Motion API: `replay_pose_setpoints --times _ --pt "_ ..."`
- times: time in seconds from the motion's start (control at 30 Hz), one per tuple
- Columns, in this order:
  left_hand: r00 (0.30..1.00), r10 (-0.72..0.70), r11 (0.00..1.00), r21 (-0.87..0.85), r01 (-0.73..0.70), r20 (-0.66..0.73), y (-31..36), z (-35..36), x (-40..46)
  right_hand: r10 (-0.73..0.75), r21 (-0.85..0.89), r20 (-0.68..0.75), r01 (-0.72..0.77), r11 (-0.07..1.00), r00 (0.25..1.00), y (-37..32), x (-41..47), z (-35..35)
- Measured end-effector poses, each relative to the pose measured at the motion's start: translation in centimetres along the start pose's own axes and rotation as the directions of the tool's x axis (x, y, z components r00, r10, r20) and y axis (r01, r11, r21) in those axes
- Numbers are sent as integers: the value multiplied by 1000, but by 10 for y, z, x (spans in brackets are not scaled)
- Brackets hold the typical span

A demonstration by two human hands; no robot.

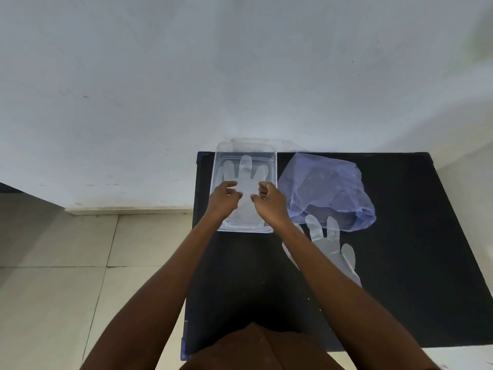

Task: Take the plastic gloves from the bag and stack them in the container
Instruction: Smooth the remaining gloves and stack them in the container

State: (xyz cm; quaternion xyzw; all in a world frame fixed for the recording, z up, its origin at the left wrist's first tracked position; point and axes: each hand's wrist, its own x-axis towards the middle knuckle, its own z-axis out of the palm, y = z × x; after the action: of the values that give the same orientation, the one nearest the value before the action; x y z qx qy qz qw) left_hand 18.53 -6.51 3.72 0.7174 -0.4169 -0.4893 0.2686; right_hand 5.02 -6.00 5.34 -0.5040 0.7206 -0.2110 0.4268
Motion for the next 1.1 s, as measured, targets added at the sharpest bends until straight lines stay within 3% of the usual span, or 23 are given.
replay_pose_setpoints --times 0.23,0.4,0.53,0.73,0.9,1.1 --pt "993 114 965 -236 -114 -11 8 19 -47 -110 110 -219 137 984 970 21 -33 -40" --pt "991 126 933 -346 -101 50 6 46 -95 -22 282 -116 54 958 993 60 -64 -69" --pt "987 94 919 -393 -35 132 -4 78 -129 5 224 -128 24 974 992 100 -89 -92" --pt "977 -84 936 -321 144 195 -41 136 -156 76 108 -96 -66 992 992 183 -119 -126" --pt "961 -215 959 -149 242 172 -72 176 -171 187 -53 -98 -193 980 977 237 -129 -146" --pt "977 -173 979 129 157 123 -90 208 -186 198 -152 -154 -221 963 968 274 -130 -161"
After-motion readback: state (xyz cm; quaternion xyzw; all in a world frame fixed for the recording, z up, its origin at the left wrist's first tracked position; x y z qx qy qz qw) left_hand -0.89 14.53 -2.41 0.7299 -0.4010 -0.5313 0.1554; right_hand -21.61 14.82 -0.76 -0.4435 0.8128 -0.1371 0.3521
